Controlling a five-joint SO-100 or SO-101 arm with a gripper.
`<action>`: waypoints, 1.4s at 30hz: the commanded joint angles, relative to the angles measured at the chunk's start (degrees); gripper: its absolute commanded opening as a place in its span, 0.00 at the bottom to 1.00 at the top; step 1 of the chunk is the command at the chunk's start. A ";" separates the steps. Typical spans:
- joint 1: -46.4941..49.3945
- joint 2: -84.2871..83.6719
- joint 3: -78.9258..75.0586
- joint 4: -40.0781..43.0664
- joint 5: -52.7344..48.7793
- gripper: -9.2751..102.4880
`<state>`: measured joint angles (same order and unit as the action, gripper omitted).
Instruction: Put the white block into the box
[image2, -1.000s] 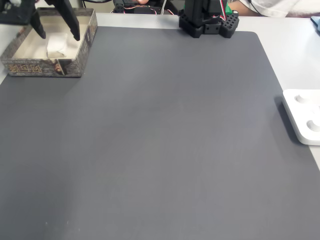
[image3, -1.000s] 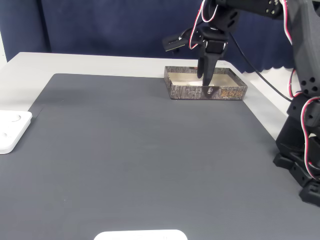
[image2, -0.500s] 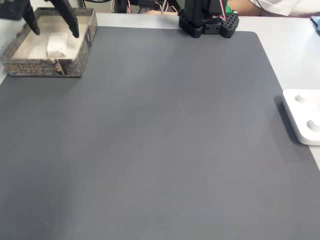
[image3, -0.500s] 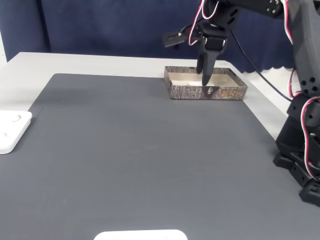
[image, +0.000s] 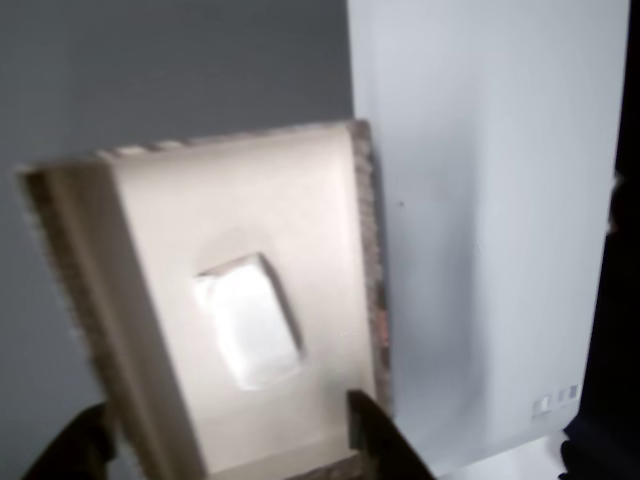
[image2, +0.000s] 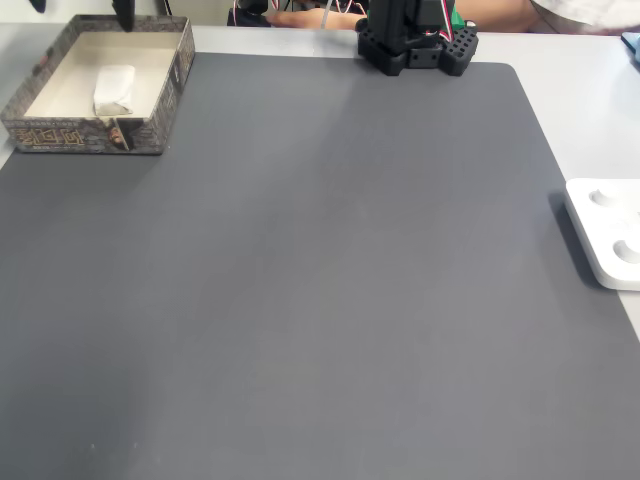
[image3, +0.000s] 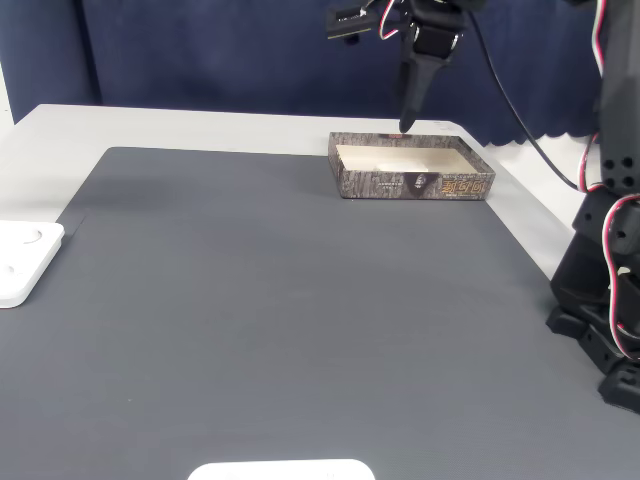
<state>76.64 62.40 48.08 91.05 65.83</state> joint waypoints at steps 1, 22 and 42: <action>-2.20 10.11 2.29 -0.18 -2.11 0.36; -21.36 30.76 30.67 3.25 -31.90 0.07; -45.09 42.10 48.43 2.90 -55.46 0.07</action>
<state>35.24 99.76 95.80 93.87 12.66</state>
